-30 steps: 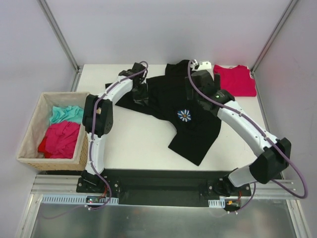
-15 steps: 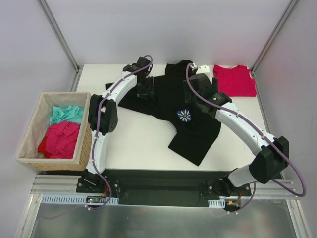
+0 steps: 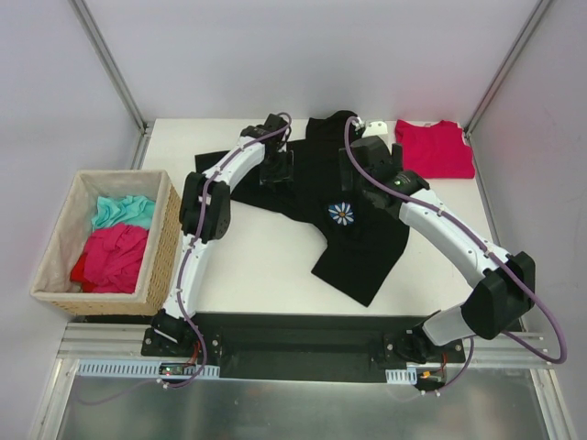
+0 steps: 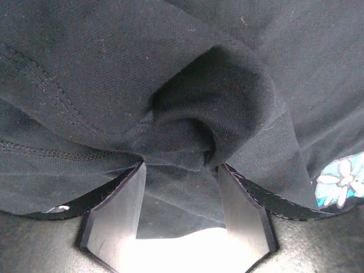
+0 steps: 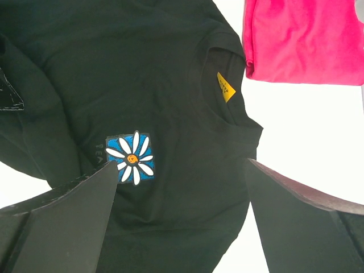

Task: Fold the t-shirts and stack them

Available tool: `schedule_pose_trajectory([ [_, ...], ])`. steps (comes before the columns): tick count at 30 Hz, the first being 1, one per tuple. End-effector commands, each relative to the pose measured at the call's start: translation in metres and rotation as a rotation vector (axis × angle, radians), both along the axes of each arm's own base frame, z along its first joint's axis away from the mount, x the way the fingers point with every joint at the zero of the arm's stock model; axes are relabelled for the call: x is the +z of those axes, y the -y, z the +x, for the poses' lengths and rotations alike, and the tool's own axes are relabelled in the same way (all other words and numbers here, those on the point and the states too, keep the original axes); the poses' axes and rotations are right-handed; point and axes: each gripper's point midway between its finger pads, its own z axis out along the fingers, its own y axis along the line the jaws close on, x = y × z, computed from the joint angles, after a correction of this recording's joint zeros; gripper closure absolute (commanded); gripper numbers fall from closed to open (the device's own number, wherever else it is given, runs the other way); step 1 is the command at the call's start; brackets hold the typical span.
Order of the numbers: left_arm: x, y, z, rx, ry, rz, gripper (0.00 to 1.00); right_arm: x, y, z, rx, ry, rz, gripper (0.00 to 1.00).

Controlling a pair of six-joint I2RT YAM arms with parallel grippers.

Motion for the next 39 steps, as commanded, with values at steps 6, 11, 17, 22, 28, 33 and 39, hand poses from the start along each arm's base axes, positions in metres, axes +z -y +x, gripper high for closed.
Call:
schedule_pose_trajectory([
  [6, 0.028, -0.006, 0.0, 0.045, 0.009, -0.026, 0.54, 0.011, -0.005, 0.0, 0.004, 0.035, 0.032, 0.03],
  [11, 0.045, -0.019, 0.002, 0.067, 0.05, -0.003, 0.55, 0.01, -0.009, 0.001, 0.014, 0.027, 0.034, 0.03],
  [17, 0.057, -0.036, -0.004, 0.113, 0.06, 0.018, 0.56, 0.007, -0.015, 0.001, 0.03, 0.017, 0.028, 0.03],
  [22, 0.053, -0.042, -0.003, 0.122, 0.053, 0.024, 0.55, 0.005, -0.018, 0.001, 0.036, 0.011, 0.027, 0.04],
  [28, 0.037, -0.034, 0.002, 0.113, 0.017, 0.002, 0.55, 0.008, -0.016, 0.0, 0.032, 0.019, 0.02, 0.03],
  [33, 0.025, -0.029, 0.008, 0.108, -0.009, -0.001, 0.54, 0.01, -0.015, -0.001, 0.027, 0.025, 0.02, 0.04],
  [39, 0.019, -0.022, 0.012, 0.094, -0.023, -0.023, 0.52, 0.011, -0.016, -0.002, 0.03, 0.029, 0.022, 0.04],
])
